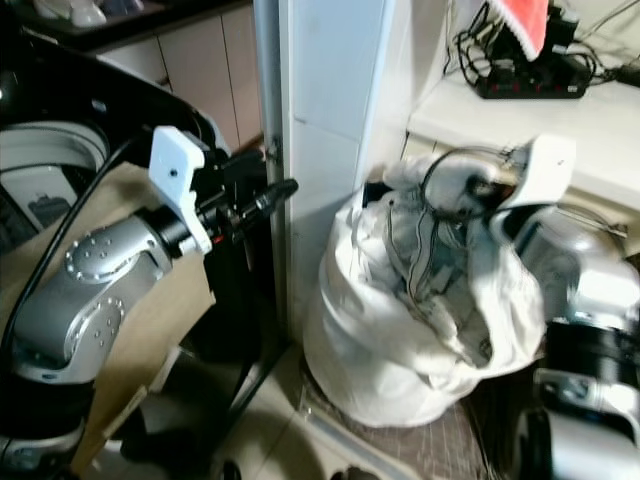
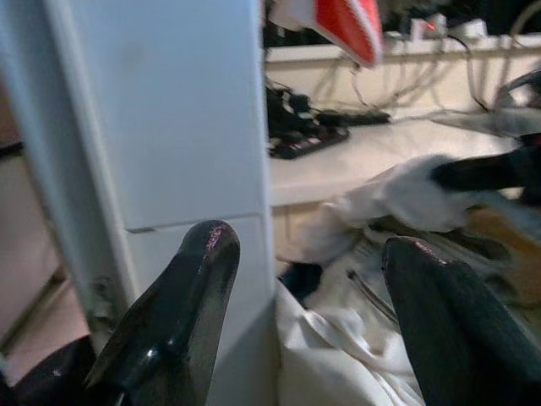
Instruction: Clothes washing
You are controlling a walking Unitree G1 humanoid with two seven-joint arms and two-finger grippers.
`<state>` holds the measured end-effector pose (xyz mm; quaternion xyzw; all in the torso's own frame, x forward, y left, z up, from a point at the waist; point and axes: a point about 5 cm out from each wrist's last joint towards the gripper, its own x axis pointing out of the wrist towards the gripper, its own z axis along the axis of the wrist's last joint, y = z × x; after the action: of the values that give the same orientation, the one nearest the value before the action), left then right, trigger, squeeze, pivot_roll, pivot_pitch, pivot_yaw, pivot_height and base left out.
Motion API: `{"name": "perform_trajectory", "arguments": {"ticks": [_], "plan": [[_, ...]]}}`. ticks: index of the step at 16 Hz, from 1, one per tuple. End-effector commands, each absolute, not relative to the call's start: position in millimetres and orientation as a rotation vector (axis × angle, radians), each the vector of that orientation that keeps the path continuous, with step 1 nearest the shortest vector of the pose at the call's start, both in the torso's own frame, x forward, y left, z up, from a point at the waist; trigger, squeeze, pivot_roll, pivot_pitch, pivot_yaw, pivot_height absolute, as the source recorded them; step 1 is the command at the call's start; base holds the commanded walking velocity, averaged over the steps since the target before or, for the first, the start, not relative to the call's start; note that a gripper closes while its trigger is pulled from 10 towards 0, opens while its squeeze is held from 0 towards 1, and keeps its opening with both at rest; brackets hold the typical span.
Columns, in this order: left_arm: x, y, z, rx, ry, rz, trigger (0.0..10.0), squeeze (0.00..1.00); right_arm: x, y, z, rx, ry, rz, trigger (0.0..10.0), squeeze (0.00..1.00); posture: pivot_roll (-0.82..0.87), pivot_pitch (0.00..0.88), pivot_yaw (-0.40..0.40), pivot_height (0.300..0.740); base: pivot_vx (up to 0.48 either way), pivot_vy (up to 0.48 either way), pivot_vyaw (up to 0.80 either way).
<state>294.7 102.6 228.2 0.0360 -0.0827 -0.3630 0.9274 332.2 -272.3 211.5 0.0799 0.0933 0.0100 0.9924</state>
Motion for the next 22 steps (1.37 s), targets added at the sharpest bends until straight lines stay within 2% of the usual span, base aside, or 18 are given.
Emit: {"name": "perform_trajectory", "arguments": {"ticks": [1,5,8,12,13,14,16,22], "plan": [[297,105,233,0.078,-0.197,-0.708,10.0,0.00,326,-275,243,0.155,0.068,0.036,0.0,0.00,-0.06,0.029,-0.005,0.740,0.000,0.000,0.00],[297,96,233,0.074,-0.213,-0.731,10.0,0.00,319,-262,271,0.103,-0.012,0.138,0.0,0.00,-0.07,0.000,0.020,0.740,0.000,0.000,0.00],[297,92,231,0.092,-0.209,-0.736,10.0,0.00,314,-263,265,0.067,0.032,0.125,0.0,0.00,-0.07,0.004,0.001,0.740,0.000,0.000,0.00],[293,94,226,0.095,-0.185,-0.752,10.0,0.00,294,-244,236,0.017,0.186,0.251,0.0,0.00,-0.08,0.012,-0.014,0.740,0.000,0.000,0.00],[290,92,222,0.106,-0.164,-0.786,10.0,0.00,293,-244,224,0.015,0.229,0.236,10.0,0.00,-0.08,0.018,-0.012,0.740,0.000,0.000,0.00],[286,89,218,0.112,-0.147,-0.818,10.0,0.00,291,-245,215,0.014,0.256,0.221,10.0,1.00,-0.09,0.021,-0.011,0.740,0.000,0.000,0.00],[280,84,212,0.145,-0.123,-0.875,10.0,0.00,289,-247,204,0.010,0.271,0.146,10.0,1.00,-0.09,0.031,-0.007,0.740,0.000,0.000,0.00],[285,84,214,0.155,-0.129,-0.852,10.0,0.00,288,-255,226,-0.034,0.199,0.050,10.0,1.00,-0.09,0.038,-0.008,0.740,0.000,0.000,0.00]]}}
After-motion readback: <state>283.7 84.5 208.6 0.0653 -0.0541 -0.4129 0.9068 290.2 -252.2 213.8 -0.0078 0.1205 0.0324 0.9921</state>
